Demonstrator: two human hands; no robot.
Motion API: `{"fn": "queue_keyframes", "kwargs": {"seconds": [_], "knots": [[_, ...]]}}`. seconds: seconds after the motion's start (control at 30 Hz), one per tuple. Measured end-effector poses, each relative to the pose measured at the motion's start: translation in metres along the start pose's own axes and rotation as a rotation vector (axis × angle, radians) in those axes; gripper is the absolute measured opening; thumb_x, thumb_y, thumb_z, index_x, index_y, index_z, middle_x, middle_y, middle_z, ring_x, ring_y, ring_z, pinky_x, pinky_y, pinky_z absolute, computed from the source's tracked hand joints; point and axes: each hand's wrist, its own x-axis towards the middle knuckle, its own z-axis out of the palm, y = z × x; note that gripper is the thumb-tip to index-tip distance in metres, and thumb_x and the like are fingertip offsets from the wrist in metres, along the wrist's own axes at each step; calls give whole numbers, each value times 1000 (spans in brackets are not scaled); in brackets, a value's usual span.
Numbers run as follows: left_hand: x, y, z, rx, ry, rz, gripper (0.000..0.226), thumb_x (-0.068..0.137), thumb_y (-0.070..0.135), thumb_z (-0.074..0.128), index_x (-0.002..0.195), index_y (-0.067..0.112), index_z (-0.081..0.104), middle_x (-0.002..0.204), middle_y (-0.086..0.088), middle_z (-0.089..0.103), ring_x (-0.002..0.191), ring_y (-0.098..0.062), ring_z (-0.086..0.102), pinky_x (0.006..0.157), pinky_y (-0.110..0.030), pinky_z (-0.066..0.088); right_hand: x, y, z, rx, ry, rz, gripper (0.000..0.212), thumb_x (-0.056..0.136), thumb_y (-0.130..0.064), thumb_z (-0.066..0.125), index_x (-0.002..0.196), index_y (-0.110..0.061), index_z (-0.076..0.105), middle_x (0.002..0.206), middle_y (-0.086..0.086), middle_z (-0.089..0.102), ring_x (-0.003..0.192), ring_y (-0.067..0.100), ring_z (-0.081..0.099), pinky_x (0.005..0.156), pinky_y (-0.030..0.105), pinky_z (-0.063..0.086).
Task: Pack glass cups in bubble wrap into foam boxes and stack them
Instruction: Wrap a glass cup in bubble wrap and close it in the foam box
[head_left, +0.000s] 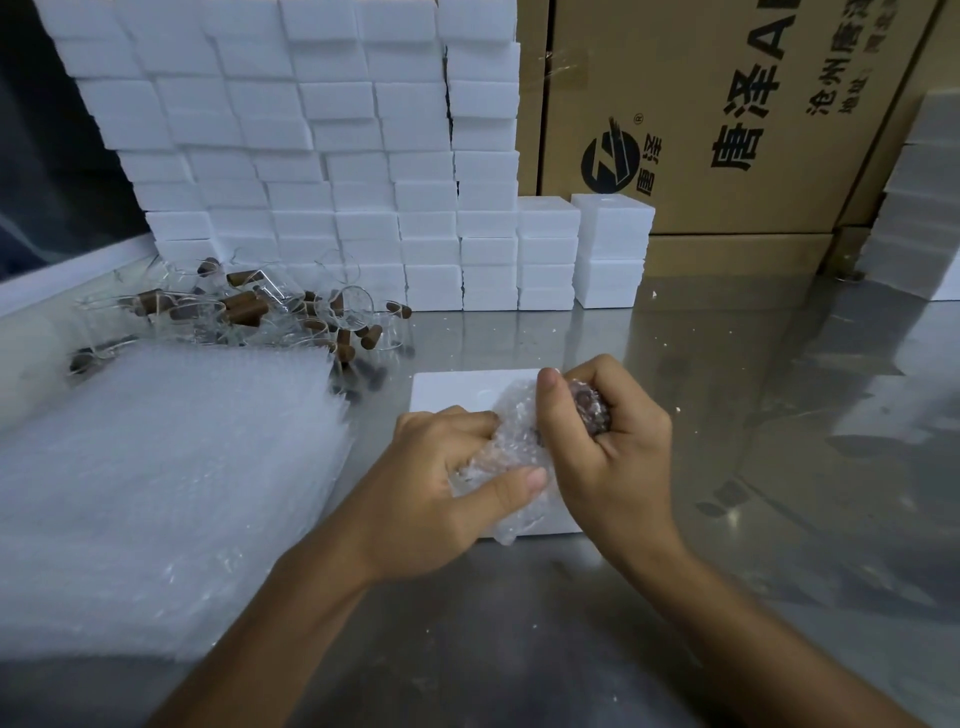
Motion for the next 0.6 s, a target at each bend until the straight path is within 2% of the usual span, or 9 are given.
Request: {"fn": "queue_keyframes", "kwargs": {"seconds": [0.1, 0.17, 0.2, 0.27, 0.3, 0.37, 0.43, 0.5, 0.6], "knots": [[0, -1, 3, 32, 238, 84, 34, 80, 44, 70, 78, 9, 71, 79, 3, 62, 76, -17, 62, 70, -36, 50, 2, -2, 1, 49, 14, 42, 37, 96, -27, 62, 68, -7, 48, 58, -2, 51, 48, 10, 45, 49, 21, 38], [1, -1, 8, -3, 481, 42, 39, 70, 45, 78, 94, 18, 64, 95, 3, 60, 87, -14, 64, 72, -28, 53, 4, -4, 2, 163, 30, 122, 32, 97, -23, 62, 71, -9, 50, 59, -7, 57, 46, 10, 51, 47, 22, 44], [2, 1, 11, -115, 552, -19, 48, 67, 45, 80, 103, 23, 59, 105, 3, 61, 95, -14, 66, 72, -26, 55, 6, -6, 3, 242, 28, 165, 28, 96, -23, 62, 73, -10, 52, 60, -8, 59, 46, 11, 54, 46, 23, 46], [5, 2, 15, -408, 548, -112, 54, 67, 43, 79, 112, 29, 53, 113, 8, 64, 103, -15, 67, 74, -30, 58, 7, -8, 4, 363, -23, 252, 25, 91, -30, 64, 79, -10, 56, 64, -8, 62, 52, 10, 58, 51, 23, 50], [6, 2, 15, -510, 540, -132, 53, 69, 42, 77, 114, 27, 54, 115, 4, 66, 106, -20, 67, 78, -38, 59, 7, -8, 4, 408, -77, 306, 24, 89, -32, 65, 82, -10, 60, 69, -7, 64, 59, 10, 61, 57, 23, 51], [5, -2, 11, -578, 560, -160, 50, 70, 39, 75, 114, 22, 58, 115, -6, 67, 108, -29, 66, 85, -49, 57, 6, -6, 5, 527, -180, 434, 18, 86, -29, 69, 89, -11, 68, 82, 3, 70, 75, 17, 67, 71, 29, 53], [3, -3, 7, -564, 549, -179, 48, 67, 39, 74, 110, 23, 60, 107, -4, 70, 99, -26, 69, 73, -41, 59, 6, -3, 5, 630, -200, 528, 17, 82, -21, 72, 94, -9, 72, 90, 14, 72, 84, 27, 68, 78, 36, 54], [2, -4, 5, -478, 497, -180, 49, 64, 42, 73, 106, 21, 61, 93, 1, 71, 83, -18, 69, 58, -30, 56, 8, -4, 3, 647, -178, 564, 21, 77, -14, 75, 96, -5, 73, 91, 18, 72, 83, 29, 69, 76, 36, 56], [2, -3, 3, -309, 423, -137, 48, 65, 44, 74, 104, 20, 63, 90, -2, 71, 79, -18, 68, 63, -29, 55, 12, -5, -2, 548, -172, 500, 12, 77, -8, 80, 88, -11, 77, 82, 11, 75, 73, 21, 69, 64, 30, 59]]}}
